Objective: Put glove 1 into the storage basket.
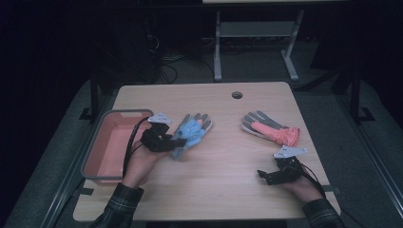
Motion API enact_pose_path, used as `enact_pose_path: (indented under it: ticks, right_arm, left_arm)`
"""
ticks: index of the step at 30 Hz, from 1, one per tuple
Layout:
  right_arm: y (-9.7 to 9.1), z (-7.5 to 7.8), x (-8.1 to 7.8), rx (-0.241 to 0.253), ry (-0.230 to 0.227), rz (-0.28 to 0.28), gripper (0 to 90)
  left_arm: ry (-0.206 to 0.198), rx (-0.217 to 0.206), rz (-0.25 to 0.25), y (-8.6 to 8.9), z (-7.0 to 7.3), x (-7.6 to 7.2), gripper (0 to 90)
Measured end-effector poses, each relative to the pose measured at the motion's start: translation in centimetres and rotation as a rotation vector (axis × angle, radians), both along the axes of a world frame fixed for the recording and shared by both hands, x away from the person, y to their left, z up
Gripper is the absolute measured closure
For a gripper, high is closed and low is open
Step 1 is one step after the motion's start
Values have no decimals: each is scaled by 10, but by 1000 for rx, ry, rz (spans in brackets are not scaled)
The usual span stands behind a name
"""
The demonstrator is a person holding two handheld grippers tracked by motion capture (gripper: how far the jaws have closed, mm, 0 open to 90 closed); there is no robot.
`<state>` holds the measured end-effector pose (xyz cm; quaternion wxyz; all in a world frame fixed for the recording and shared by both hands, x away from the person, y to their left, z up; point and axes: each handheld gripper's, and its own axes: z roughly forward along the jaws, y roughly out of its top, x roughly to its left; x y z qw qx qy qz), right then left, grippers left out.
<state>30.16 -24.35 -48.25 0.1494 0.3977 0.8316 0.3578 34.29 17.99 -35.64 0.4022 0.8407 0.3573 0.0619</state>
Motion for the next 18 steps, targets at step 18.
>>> enact_pose_path:
  ticks: [18]
  right_arm:
    - [0,0,0,0,4,-3,76]
  left_arm:
    - [-40,26,206,81,15,4,777]
